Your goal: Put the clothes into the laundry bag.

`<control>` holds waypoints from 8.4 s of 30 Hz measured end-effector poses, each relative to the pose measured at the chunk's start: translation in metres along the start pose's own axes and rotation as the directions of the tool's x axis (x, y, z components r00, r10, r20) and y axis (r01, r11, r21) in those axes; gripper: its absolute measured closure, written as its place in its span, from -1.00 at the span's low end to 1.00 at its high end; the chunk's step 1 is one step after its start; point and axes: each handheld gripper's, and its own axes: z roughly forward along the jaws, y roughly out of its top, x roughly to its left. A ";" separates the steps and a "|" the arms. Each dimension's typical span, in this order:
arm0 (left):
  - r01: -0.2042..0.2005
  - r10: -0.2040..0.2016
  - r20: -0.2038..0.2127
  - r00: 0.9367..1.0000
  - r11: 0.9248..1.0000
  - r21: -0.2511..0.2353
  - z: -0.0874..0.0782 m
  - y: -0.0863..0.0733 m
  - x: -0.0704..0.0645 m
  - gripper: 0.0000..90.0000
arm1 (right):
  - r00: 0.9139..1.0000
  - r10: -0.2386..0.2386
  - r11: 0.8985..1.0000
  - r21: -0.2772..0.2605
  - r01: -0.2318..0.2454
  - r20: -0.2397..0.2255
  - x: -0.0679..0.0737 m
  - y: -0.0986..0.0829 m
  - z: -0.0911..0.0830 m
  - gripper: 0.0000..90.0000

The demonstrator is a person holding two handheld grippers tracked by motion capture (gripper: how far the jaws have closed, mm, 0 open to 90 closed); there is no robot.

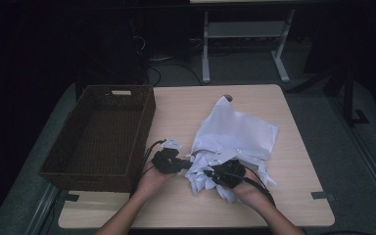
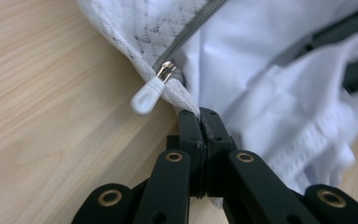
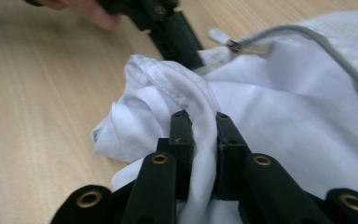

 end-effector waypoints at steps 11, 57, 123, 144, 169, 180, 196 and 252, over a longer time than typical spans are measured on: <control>-0.040 0.038 0.037 0.999 0.999 0.029 0.009 0.001 -0.007 0.97 | 0.988 0.115 0.993 -0.020 -0.114 0.103 -0.033 -0.010 0.003 0.86; -0.083 0.080 0.085 0.993 0.996 0.036 0.022 0.005 -0.027 0.97 | 0.988 0.143 0.986 -0.088 -0.139 0.049 -0.001 -0.044 -0.008 0.90; -0.101 0.099 0.088 0.991 0.995 0.020 0.016 0.006 -0.025 0.98 | 0.978 0.205 0.968 -0.138 -0.208 -0.039 -0.048 -0.034 -0.040 0.14; -0.101 0.098 0.079 0.992 0.994 0.032 0.015 0.005 -0.022 0.98 | 0.966 0.245 0.967 -0.085 -0.238 0.084 -0.085 -0.076 -0.047 0.83; -0.132 0.125 0.108 0.986 0.990 0.058 0.021 0.005 -0.026 0.98 | 0.995 0.096 0.990 -0.100 -0.095 0.006 -0.067 0.003 -0.012 0.91; -0.153 0.140 0.143 0.980 0.985 0.078 0.025 0.004 -0.028 0.98 | 0.989 0.114 0.993 0.021 -0.117 0.099 -0.087 0.006 0.037 0.92; -0.147 0.133 0.141 0.981 0.985 0.094 0.021 0.003 -0.025 0.98 | 0.986 0.165 0.986 -0.029 -0.165 0.005 -0.100 -0.018 0.007 0.06; -0.099 0.097 0.026 0.995 0.993 0.069 -0.041 0.004 -0.040 0.39 | 0.967 0.253 0.967 0.027 -0.252 -0.035 -0.080 -0.100 -0.061 0.95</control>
